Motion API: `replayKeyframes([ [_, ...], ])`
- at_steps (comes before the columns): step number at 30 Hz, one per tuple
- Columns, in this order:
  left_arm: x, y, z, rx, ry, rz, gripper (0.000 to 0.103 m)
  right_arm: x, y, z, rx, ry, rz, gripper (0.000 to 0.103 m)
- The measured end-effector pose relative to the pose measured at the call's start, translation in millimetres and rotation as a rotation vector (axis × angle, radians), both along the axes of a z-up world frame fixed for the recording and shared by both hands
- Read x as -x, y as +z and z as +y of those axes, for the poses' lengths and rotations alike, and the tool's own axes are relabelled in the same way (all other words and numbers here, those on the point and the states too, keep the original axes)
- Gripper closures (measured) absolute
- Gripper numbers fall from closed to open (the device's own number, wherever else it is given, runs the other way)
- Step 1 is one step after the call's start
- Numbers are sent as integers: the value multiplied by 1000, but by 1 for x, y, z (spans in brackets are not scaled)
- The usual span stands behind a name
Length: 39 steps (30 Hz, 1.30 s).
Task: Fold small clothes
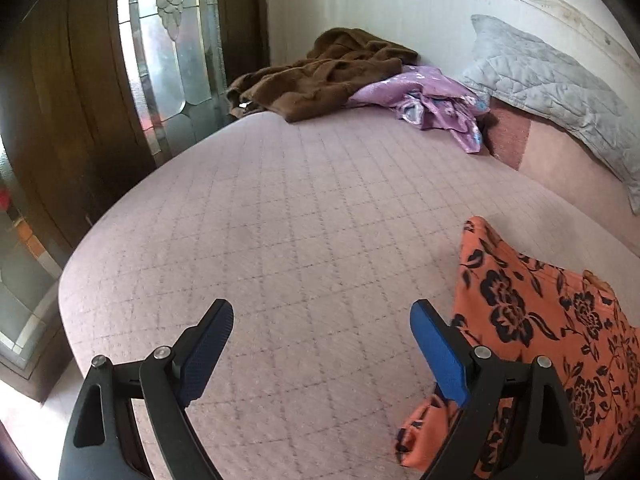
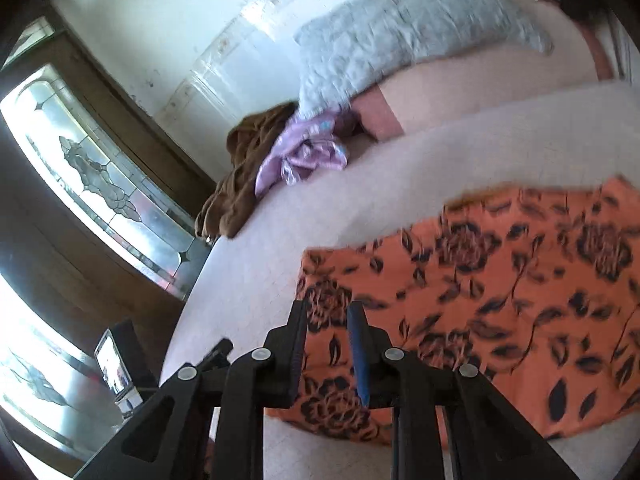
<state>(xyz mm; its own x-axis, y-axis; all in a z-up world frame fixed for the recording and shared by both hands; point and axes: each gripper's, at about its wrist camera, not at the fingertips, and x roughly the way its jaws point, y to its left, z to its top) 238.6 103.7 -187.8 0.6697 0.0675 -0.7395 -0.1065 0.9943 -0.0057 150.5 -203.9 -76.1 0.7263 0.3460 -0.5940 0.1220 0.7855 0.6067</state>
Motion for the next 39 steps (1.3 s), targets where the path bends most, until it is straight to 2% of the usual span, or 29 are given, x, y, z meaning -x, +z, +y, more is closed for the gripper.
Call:
replayKeyframes([
  [1, -1, 0, -6, -1, -14, 5, 12, 6, -7, -8, -16, -11, 29, 78],
  [2, -1, -1, -13, -10, -31, 7, 12, 17, -14, -18, -34, -32, 55, 73],
  [4, 1, 0, -25, -20, -61, 8, 12, 37, -28, -37, -67, -79, 102, 41],
  [5, 2, 1, -31, -21, -77, 7, 12, 58, -40, -54, -93, -127, 127, 20],
  [8, 5, 1, -49, -52, -116, -2, 12, 112, -62, -92, -112, -264, 169, 19],
  [10, 7, -1, -56, -64, -129, 2, 12, 148, -88, -127, -166, -368, 222, 19],
  [13, 10, -4, -61, -74, -140, 9, 12, 175, -117, -169, -313, -520, 253, 21],
  [16, 11, -7, -65, -104, -142, 13, 12, 178, -138, -200, -413, -625, 168, 21],
  [20, 12, -12, -66, -134, -141, 17, 12, 165, -147, -219, -513, -701, 127, 24],
  [22, 11, -13, -65, -142, -138, 22, 12, 153, -147, -218, -494, -692, 133, 56],
  [23, 10, -13, -64, -141, -136, 24, 12, 146, -152, -220, -487, -678, 162, 80],
  [25, 10, -12, -59, -129, -122, 25, 12, 141, -159, -220, -513, -695, 183, 83],
  [26, 9, -11, -57, -124, -118, 25, 12, 139, -153, -218, -497, -699, 182, 84],
  [30, 3, -5, -39, -98, -79, 23, 12, 106, -89, -186, -164, -585, 127, 86],
  [33, -2, 2, -19, -78, -18, 16, 12, 76, -39, -147, 2, -469, 48, 86],
  [35, -4, 6, -1, -48, 28, 12, 12, 55, -15, -113, 40, -386, 12, 86],
  [39, -4, 11, 26, -35, 105, -4, 12, 24, -5, -54, 15, -264, -7, 86],
])
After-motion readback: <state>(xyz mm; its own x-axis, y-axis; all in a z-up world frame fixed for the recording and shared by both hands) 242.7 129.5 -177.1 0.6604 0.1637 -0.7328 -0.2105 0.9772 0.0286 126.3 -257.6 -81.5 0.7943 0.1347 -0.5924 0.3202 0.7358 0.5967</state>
